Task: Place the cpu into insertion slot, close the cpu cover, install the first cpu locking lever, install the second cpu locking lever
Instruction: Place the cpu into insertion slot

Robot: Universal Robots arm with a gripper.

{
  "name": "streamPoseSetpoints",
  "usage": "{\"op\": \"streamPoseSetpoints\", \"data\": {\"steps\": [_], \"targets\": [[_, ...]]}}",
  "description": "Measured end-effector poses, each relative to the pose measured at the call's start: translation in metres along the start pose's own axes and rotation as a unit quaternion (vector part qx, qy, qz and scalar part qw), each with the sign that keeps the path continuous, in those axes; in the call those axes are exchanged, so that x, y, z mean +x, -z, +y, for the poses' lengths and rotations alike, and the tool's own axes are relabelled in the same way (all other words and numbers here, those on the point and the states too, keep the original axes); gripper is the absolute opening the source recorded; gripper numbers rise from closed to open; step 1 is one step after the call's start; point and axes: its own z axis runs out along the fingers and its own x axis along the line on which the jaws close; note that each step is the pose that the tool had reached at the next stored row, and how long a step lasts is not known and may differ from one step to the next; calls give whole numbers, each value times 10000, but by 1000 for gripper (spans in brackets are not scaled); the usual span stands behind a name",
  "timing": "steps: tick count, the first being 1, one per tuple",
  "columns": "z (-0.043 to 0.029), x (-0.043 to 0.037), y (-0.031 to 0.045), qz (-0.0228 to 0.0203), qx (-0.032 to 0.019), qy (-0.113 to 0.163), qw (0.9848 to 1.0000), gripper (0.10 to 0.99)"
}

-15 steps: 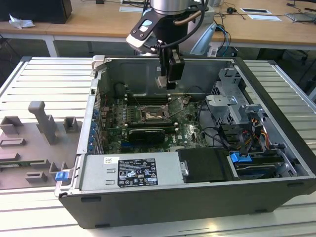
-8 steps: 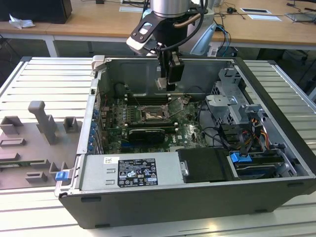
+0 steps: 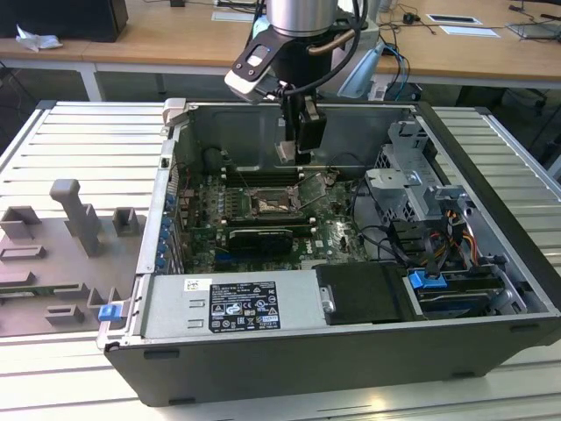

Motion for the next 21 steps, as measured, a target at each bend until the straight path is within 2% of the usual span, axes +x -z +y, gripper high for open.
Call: {"op": "streamPoseSetpoints", "data": {"steps": [4,21], "targets": [[-4,0,-45,0,0,0,10000,541],[-35,1,-128,0,1,0,10000,541]]}}
